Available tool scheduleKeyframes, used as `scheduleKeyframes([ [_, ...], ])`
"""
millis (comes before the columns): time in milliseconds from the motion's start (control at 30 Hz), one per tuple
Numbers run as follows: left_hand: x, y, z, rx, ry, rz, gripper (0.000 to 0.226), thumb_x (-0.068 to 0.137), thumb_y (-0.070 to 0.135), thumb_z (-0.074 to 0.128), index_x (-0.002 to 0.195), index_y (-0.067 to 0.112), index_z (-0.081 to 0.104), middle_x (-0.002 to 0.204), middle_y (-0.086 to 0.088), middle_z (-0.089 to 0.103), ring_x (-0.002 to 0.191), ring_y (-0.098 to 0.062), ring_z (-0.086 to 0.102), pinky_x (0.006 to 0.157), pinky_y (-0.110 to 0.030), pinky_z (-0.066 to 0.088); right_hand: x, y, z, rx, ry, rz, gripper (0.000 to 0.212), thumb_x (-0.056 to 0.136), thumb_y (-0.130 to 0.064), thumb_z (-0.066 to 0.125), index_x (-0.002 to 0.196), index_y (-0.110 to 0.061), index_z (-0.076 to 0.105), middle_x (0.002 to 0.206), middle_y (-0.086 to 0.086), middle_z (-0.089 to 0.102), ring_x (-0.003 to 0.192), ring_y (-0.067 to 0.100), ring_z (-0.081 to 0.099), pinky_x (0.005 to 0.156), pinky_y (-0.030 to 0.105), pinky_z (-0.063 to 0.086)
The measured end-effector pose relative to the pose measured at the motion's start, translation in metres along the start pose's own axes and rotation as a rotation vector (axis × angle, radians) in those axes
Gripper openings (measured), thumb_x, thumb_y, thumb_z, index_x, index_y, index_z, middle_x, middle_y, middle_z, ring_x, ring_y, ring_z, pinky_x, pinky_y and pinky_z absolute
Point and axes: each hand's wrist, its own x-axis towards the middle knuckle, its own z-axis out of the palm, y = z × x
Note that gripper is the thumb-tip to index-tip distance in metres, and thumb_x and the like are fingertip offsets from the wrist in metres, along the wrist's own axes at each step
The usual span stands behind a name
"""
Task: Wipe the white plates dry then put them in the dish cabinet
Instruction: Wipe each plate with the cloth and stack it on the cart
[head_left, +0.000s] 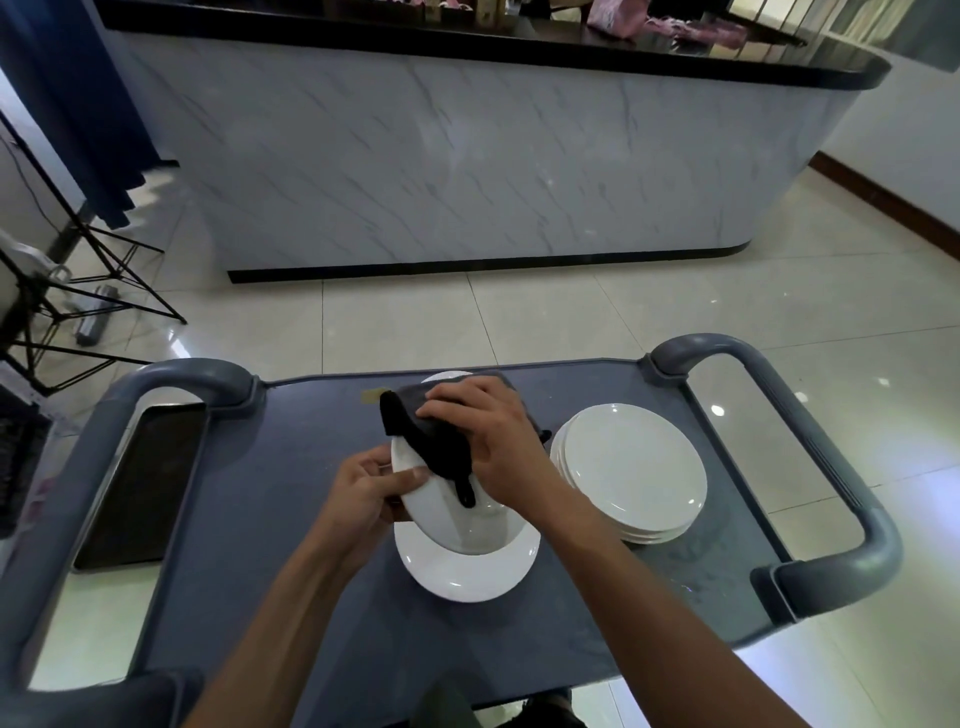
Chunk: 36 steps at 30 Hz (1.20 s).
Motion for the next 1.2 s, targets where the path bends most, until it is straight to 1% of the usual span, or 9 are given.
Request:
scheduleKeyframes([
  [200, 0.0, 0.0, 0.004, -0.064, 0.022, -0.003, 0.026, 0.071, 0.006, 0.07, 0.096, 0.004, 0.076, 0.095, -0.021, 0.074, 0.08, -0.033, 0.073, 0.064, -0.042, 0.061, -0.017, -0.004, 0.005, 0.007, 0.015, 0.037, 0.036, 0.088, -0.008, 0.054, 0.119, -0.014, 0.072, 0.129, 0.0, 0.065, 0.118, 0.03, 0.054, 0.099, 0.051, 0.042],
  [367, 0.002, 0.007, 0.0, -0.02, -0.062, -0.016, 0.034, 0.073, 0.006, 0.072, 0.107, 0.001, 0.074, 0.104, -0.024, 0.073, 0.087, -0.037, 0.071, 0.066, -0.043, 0.06, -0.007, -0.005, 0.003, -0.042, 0.062, 0.067, 0.044, 0.086, -0.003, 0.057, 0.125, -0.016, 0.07, 0.13, 0.0, 0.065, 0.118, 0.03, 0.055, 0.099, 0.052, 0.043],
  [467, 0.002, 0.012, -0.001, 0.01, -0.095, 0.009, 0.035, 0.071, 0.007, 0.078, 0.106, 0.002, 0.075, 0.106, -0.025, 0.072, 0.089, -0.038, 0.071, 0.067, -0.044, 0.06, 0.005, -0.007, 0.0, -0.064, 0.114, 0.132, 0.043, 0.089, -0.003, 0.059, 0.128, -0.017, 0.068, 0.13, -0.001, 0.065, 0.116, 0.028, 0.056, 0.096, 0.05, 0.044],
  [667, -0.001, 0.012, -0.003, -0.059, -0.045, 0.06, 0.029, 0.072, 0.002, 0.07, 0.1, 0.003, 0.076, 0.099, -0.021, 0.074, 0.081, -0.03, 0.072, 0.059, -0.037, 0.059, 0.02, 0.008, -0.014, 0.003, 0.177, 0.329, 0.043, 0.093, 0.001, 0.053, 0.132, -0.016, 0.063, 0.131, -0.001, 0.065, 0.116, 0.028, 0.055, 0.102, 0.041, 0.04],
  [767, -0.003, 0.013, -0.006, -0.092, -0.008, 0.096, 0.027, 0.073, 0.005, 0.072, 0.1, 0.004, 0.076, 0.099, -0.019, 0.074, 0.082, -0.03, 0.072, 0.059, -0.04, 0.059, 0.015, 0.018, -0.02, 0.095, 0.169, 0.415, 0.045, 0.094, -0.001, 0.053, 0.135, -0.018, 0.06, 0.133, -0.001, 0.063, 0.12, 0.025, 0.053, 0.107, 0.037, 0.038],
  [833, -0.003, 0.013, -0.007, -0.129, 0.022, 0.112, 0.024, 0.075, 0.006, 0.069, 0.097, 0.008, 0.078, 0.099, -0.016, 0.075, 0.084, -0.028, 0.073, 0.062, -0.041, 0.06, 0.006, 0.022, -0.022, 0.148, 0.165, 0.434, 0.045, 0.095, -0.003, 0.055, 0.136, -0.019, 0.059, 0.134, -0.002, 0.062, 0.122, 0.022, 0.052, 0.108, 0.039, 0.039],
  [1000, 0.0, 0.013, -0.006, -0.191, 0.077, 0.105, 0.025, 0.075, 0.007, 0.066, 0.096, 0.012, 0.079, 0.103, -0.015, 0.075, 0.089, -0.027, 0.073, 0.067, -0.042, 0.061, -0.022, 0.023, -0.013, 0.231, 0.16, 0.5, 0.049, 0.094, -0.012, 0.065, 0.141, -0.022, 0.055, 0.133, -0.004, 0.061, 0.124, 0.019, 0.051, 0.109, 0.042, 0.04],
  [1100, 0.001, 0.01, -0.005, -0.194, 0.104, 0.097, 0.025, 0.075, 0.006, 0.065, 0.096, 0.01, 0.078, 0.103, -0.015, 0.075, 0.088, -0.027, 0.073, 0.066, -0.042, 0.061, -0.039, 0.021, -0.004, 0.28, 0.168, 0.528, 0.052, 0.091, -0.014, 0.069, 0.14, -0.024, 0.055, 0.126, -0.008, 0.063, 0.118, 0.013, 0.054, 0.105, 0.033, 0.042],
  [1200, 0.003, 0.008, -0.004, -0.195, 0.125, 0.092, 0.029, 0.076, 0.006, 0.066, 0.104, 0.005, 0.072, 0.103, -0.015, 0.075, 0.088, -0.027, 0.073, 0.065, -0.04, 0.061, -0.053, 0.019, 0.005, 0.321, 0.209, 0.572, 0.051, 0.088, -0.012, 0.069, 0.135, -0.028, 0.058, 0.118, -0.013, 0.064, 0.113, 0.008, 0.056, 0.1, 0.028, 0.045],
])
